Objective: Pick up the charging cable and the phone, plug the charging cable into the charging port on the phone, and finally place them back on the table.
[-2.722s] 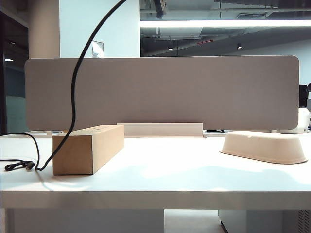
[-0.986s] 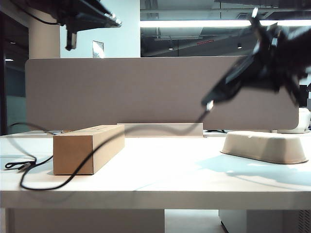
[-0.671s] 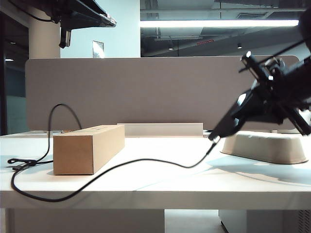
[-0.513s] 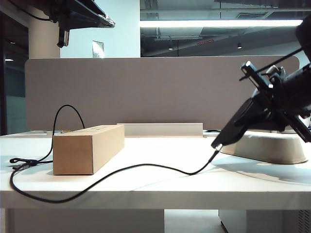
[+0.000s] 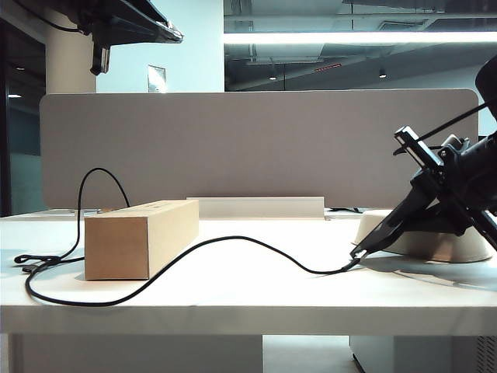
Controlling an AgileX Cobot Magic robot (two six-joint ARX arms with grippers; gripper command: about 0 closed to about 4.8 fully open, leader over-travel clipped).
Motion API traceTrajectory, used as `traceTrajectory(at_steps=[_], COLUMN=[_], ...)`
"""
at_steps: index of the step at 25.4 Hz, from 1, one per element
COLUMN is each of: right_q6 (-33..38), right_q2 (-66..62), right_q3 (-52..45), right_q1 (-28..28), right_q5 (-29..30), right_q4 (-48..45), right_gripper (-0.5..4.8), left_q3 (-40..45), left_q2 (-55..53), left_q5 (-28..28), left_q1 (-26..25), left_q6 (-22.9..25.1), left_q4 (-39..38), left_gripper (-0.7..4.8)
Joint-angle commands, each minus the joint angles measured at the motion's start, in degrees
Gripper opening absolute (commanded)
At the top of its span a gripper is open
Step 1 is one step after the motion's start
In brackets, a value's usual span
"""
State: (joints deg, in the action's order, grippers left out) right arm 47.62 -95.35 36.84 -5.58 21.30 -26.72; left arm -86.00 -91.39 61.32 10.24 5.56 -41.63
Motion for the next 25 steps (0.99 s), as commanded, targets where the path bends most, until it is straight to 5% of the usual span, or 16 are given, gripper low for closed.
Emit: traceTrajectory(at_steps=[1, 6, 10, 14, 19, 25], right_q6=[-0.26, 2.10, 2.10, 2.08, 2.01, 1.90], right_q2=[-1.16, -1.88, -1.88, -1.88, -1.86, -1.79], right_q3=[0.17, 0.15, 0.15, 0.15, 0.15, 0.15], right_q1=[0.07, 0.42, 1.01, 2.29, 3.89, 5.77], right_q5=[-1.60, -4.20, -5.09, -6.12, -3.10, 1.88], right_q4=[-0.72, 1.77, 3.72, 7.37, 8.33, 9.01], right_gripper=[-0.03, 0.04, 1.05, 1.38, 3.06, 3.17], left_q3=[-0.33, -0.33, -0.33, -0.33, -0.33, -0.33], left_q2=[0.44, 0.44, 0.46, 0.48, 0.48, 0.57], left_q5=[0.22, 0.39, 0.39, 0.39, 0.42, 0.42], left_q1=[0.09, 0.09, 0.09, 0.09, 0.09, 0.09], left_q6=[0.24, 0.22, 0.22, 0.22, 0.22, 0.24], left_q4=[0.11, 0.07, 0.07, 0.07, 0.04, -0.35], left_gripper=[-0.06, -0.06, -0.06, -0.06, -0.06, -0.06])
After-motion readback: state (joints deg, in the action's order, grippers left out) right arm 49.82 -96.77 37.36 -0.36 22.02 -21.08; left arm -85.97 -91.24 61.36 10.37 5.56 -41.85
